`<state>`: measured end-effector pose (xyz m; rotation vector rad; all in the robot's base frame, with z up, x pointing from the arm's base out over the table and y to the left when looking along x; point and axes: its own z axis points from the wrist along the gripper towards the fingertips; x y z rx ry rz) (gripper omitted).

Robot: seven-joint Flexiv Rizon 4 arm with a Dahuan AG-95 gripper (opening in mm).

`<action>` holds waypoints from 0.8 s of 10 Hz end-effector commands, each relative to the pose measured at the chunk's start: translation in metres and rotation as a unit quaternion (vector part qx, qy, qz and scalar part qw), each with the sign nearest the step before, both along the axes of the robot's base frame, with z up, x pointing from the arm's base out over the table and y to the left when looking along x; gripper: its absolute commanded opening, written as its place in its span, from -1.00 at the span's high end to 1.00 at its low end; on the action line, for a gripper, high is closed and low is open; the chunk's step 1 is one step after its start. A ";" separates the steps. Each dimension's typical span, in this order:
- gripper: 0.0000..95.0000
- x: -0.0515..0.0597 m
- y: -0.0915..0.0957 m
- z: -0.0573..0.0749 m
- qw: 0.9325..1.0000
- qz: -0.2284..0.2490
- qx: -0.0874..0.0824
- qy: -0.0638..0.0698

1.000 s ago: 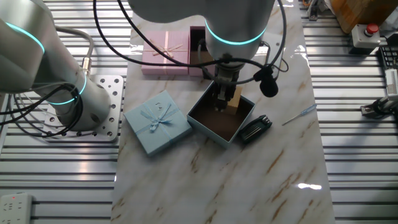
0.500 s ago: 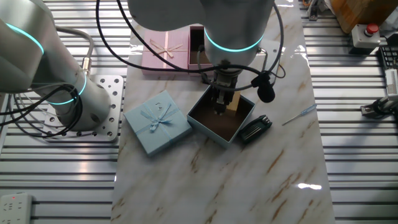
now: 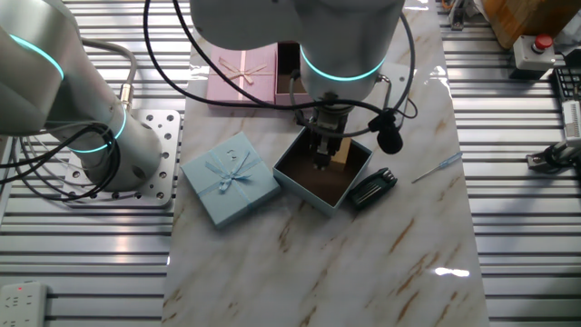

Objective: Move an object from one box to another

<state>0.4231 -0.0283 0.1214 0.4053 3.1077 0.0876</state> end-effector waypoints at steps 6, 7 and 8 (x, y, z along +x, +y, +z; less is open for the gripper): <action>1.00 0.001 0.002 -0.006 1.000 0.003 0.004 0.002; 1.00 0.002 0.003 -0.007 1.000 0.014 0.005 0.001; 1.00 0.002 0.004 -0.007 0.999 0.032 0.001 0.001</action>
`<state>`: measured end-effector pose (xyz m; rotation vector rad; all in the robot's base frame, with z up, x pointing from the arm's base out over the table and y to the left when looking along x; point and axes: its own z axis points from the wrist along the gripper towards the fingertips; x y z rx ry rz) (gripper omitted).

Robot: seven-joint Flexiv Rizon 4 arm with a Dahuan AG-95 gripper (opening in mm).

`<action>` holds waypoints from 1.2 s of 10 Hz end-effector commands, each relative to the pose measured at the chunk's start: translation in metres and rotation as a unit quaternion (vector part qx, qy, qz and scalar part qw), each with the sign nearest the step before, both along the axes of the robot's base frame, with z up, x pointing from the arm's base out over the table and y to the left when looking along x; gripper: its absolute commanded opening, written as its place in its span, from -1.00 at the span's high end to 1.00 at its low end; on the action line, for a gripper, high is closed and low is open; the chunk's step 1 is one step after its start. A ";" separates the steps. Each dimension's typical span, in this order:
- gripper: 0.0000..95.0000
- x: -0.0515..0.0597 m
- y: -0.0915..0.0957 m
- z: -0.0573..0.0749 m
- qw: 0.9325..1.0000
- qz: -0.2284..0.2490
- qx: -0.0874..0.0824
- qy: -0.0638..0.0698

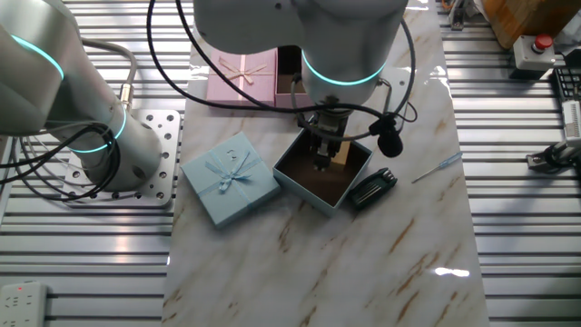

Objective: Move an object from one box to another

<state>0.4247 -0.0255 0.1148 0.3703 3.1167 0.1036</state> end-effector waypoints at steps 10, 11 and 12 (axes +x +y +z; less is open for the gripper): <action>1.00 -0.005 0.000 0.002 0.970 0.239 -0.041 0.027; 1.00 -0.008 -0.001 0.003 0.961 0.270 -0.047 0.027; 1.00 -0.009 -0.001 0.003 0.951 0.306 -0.047 0.028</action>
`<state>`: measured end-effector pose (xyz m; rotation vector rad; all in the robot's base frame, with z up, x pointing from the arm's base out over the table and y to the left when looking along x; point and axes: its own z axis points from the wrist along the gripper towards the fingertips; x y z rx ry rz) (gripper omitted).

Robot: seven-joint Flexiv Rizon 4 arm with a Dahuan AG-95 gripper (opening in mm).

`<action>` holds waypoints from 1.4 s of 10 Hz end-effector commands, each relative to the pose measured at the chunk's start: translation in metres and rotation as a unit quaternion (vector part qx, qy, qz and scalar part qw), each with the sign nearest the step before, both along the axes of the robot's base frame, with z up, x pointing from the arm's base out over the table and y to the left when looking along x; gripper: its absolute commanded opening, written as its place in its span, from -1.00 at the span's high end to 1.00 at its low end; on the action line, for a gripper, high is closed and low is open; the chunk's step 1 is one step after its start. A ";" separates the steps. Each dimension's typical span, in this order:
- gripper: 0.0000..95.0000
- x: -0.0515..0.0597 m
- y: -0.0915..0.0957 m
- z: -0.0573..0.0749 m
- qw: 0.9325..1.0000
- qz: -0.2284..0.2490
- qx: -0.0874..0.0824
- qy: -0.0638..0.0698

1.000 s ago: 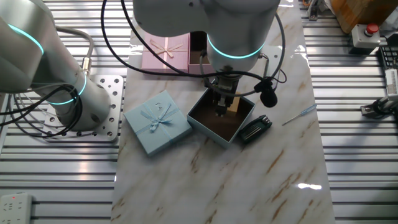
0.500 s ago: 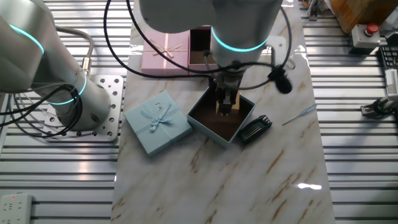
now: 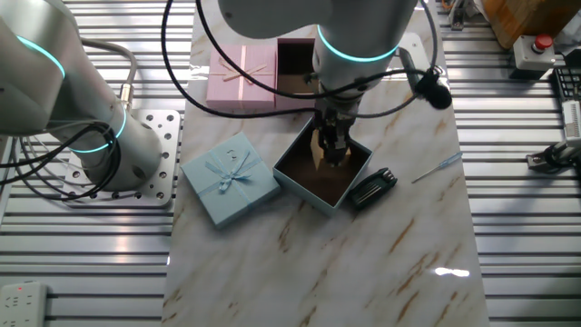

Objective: Move an object from one box to another

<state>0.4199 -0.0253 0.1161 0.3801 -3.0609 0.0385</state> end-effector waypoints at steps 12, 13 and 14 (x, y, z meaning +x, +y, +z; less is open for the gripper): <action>1.00 -0.010 -0.004 -0.002 0.926 0.378 0.005 0.007; 1.00 -0.010 -0.004 -0.003 0.922 0.386 0.003 0.005; 1.00 -0.011 -0.005 -0.006 0.923 0.385 0.004 0.005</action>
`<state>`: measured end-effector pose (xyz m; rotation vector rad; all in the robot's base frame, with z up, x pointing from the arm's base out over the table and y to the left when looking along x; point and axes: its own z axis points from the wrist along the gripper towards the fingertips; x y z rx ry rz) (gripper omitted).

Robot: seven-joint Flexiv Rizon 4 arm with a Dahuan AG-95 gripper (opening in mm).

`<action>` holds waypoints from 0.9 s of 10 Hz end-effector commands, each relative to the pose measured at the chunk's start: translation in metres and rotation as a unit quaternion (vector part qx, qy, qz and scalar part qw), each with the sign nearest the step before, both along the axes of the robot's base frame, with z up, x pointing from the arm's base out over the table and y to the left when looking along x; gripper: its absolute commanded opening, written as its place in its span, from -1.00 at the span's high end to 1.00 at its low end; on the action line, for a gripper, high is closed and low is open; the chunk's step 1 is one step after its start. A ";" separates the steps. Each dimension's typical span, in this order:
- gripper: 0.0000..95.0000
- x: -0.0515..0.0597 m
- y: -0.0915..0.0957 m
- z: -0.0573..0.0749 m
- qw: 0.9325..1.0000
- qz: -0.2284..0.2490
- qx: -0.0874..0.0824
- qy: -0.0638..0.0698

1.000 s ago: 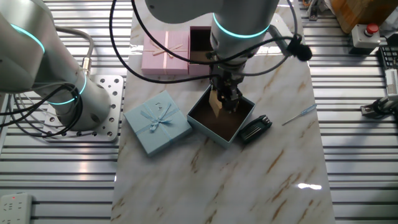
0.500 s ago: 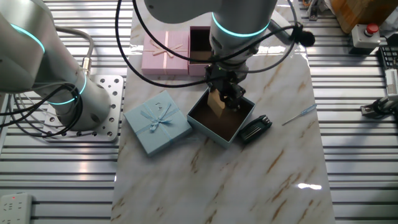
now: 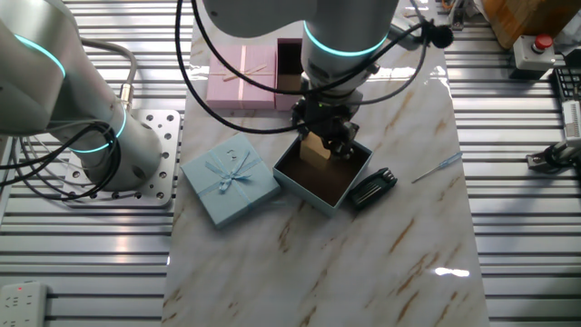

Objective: Move an object from one box to another

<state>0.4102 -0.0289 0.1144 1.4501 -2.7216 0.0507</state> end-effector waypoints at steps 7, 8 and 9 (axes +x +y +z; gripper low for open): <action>1.00 -0.002 -0.003 -0.015 1.000 0.007 0.001 -0.011; 1.00 -0.002 -0.004 -0.017 1.000 0.005 0.002 -0.013; 1.00 -0.002 -0.004 -0.020 1.000 0.006 0.003 -0.015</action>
